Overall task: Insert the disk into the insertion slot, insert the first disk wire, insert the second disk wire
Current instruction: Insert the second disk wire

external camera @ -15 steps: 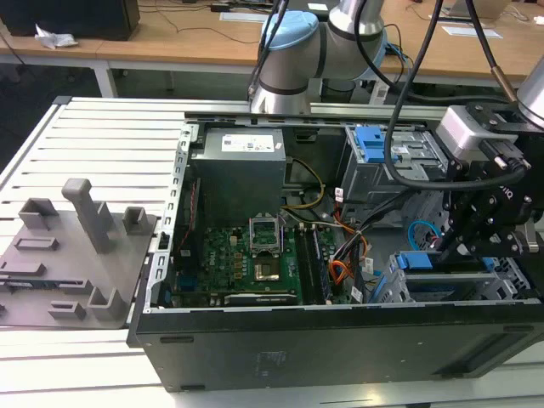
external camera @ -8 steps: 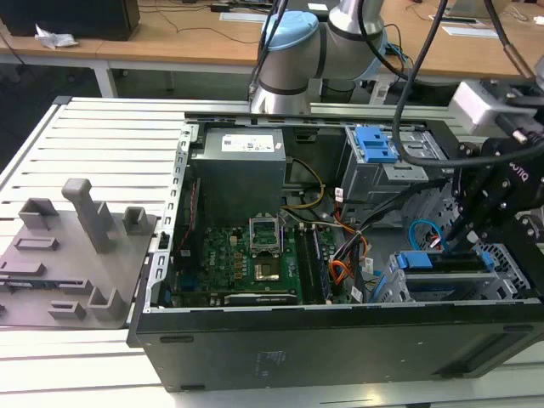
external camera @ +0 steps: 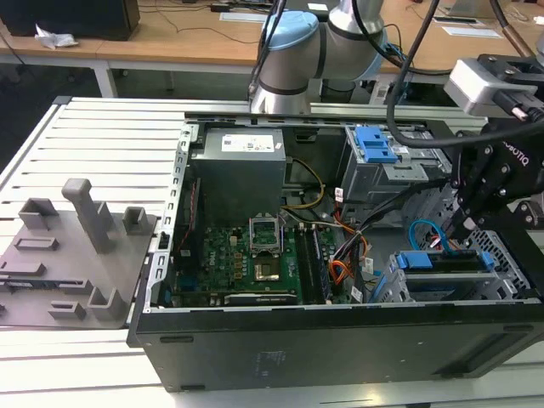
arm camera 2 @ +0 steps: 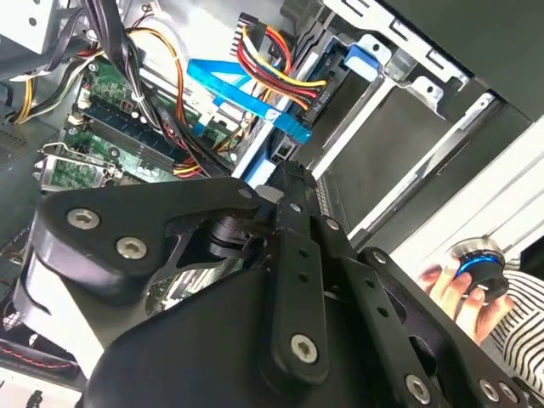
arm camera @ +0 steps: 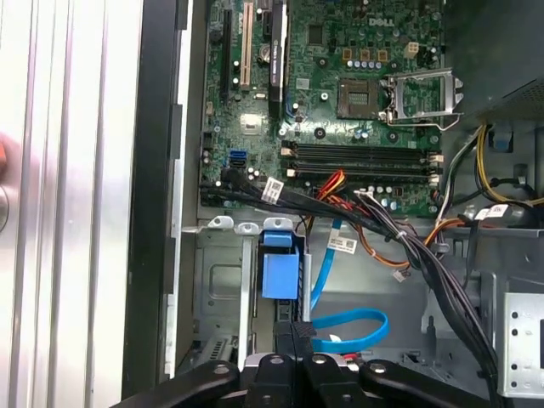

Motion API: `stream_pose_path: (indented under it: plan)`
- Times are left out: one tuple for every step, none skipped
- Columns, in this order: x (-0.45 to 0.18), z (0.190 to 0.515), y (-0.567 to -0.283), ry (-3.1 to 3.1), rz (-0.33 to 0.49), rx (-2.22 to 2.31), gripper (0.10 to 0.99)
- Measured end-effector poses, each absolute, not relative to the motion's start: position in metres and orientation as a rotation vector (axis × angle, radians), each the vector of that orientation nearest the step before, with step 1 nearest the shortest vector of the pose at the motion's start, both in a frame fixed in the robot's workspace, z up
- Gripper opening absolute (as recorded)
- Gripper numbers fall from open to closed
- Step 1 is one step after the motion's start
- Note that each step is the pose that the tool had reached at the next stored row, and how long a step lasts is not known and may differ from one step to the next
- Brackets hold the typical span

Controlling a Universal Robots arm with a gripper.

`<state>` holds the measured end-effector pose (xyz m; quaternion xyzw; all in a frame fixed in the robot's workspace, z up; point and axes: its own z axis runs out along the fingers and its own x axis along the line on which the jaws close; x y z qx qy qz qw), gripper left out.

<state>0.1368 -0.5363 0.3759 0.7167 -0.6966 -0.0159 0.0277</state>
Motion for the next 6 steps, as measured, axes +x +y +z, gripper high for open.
stream_pose_path:
  plan:
    - [0.1367, 0.3760, -0.5362, -2.150, -0.049, 2.213, 0.106]
    - [0.1366, 0.3759, -0.5362, -2.151, -0.049, 2.213, 0.106]
    - [0.1365, 0.3759, -0.5362, -2.151, -0.049, 2.213, 0.106]
    - [0.1365, 0.3759, -0.5362, -2.151, -0.049, 2.213, 0.106]
    - [0.1365, 0.3759, -0.5362, -2.151, -0.049, 2.213, 0.106]
    - [0.1365, 0.3759, -0.5362, -2.151, -0.049, 2.213, 0.106]
